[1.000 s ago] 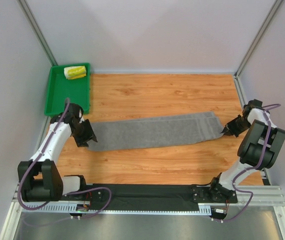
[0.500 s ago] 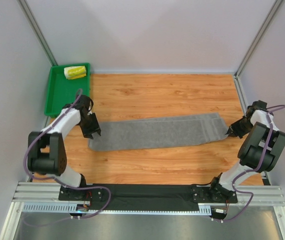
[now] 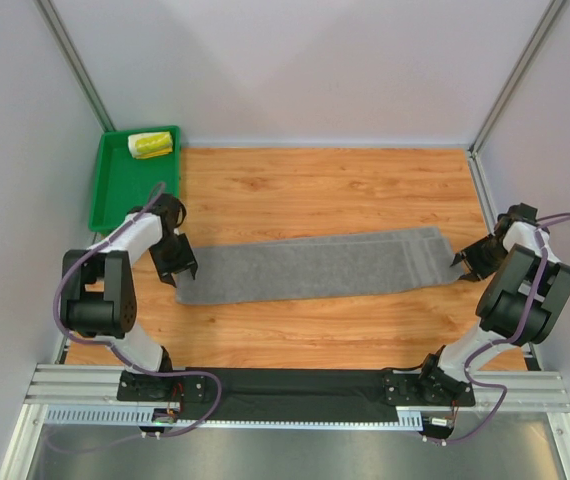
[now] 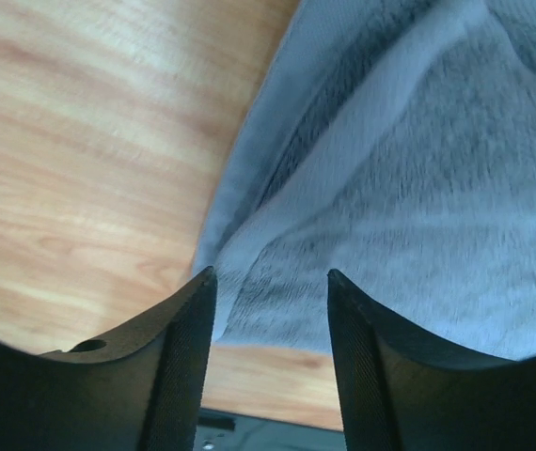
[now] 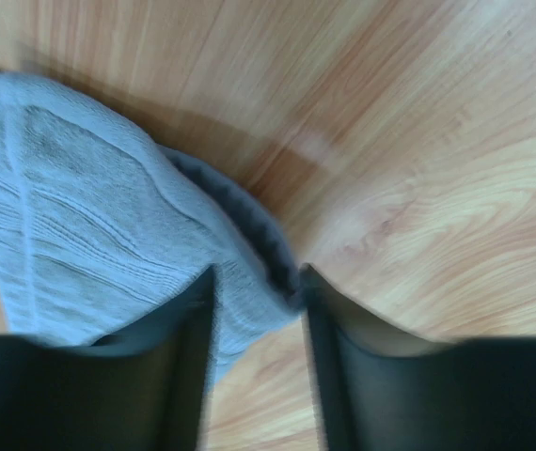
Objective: Roll the towels
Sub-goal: Fold the towel
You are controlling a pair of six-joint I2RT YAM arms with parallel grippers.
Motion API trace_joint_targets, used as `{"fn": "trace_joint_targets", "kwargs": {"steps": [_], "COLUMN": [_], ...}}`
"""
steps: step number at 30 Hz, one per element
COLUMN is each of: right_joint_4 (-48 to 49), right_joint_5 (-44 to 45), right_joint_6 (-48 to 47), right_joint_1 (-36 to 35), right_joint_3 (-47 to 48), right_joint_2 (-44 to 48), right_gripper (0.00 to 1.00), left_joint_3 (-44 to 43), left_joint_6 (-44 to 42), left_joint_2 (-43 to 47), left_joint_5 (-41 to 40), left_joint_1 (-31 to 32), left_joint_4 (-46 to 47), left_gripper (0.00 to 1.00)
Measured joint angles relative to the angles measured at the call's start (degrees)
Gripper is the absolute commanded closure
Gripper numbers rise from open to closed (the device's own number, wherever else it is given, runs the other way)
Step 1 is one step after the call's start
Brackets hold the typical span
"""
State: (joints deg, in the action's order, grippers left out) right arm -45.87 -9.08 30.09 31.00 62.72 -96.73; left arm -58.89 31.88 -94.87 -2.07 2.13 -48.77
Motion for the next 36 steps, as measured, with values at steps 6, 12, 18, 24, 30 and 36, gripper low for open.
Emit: {"fn": "trace_joint_targets", "kwargs": {"steps": [6,12,18,24,30,36], "right_joint_4": [0.96,2.36,4.35,5.79,9.86,13.53], "right_joint_5": [0.20,-1.53,-4.28,-3.63,-3.58,-5.53], "right_joint_6": [-1.01,0.17,2.93,4.37,4.81,6.58], "right_joint_1": [-0.13,-0.02,1.03,3.93,7.06,7.23], "right_joint_3": [0.00,-2.86,-10.51,-15.26,-16.06,-15.78], "right_joint_2": [0.00,3.96,9.40,11.82,10.16,7.78], "right_gripper": [0.18,0.15,0.20,0.29,0.33,0.34], "left_joint_3": [-3.23,3.54,8.70,8.70,8.70,8.70], "left_joint_6": [-5.46,-7.67,-7.69,-7.82,-8.00,-8.02], "left_joint_2": [14.60,31.19,39.41,42.07,39.74,40.35], "left_joint_5": [1.01,5.77,7.80,8.02,8.68,8.90], "left_joint_1": [-0.24,-0.24,0.22,1.07,1.16,1.18], "left_joint_4": [-4.13,-3.06,-3.74,-2.51,-2.47,-2.38], "left_gripper": [0.38,0.42,0.42,0.43,0.43,0.44]}}
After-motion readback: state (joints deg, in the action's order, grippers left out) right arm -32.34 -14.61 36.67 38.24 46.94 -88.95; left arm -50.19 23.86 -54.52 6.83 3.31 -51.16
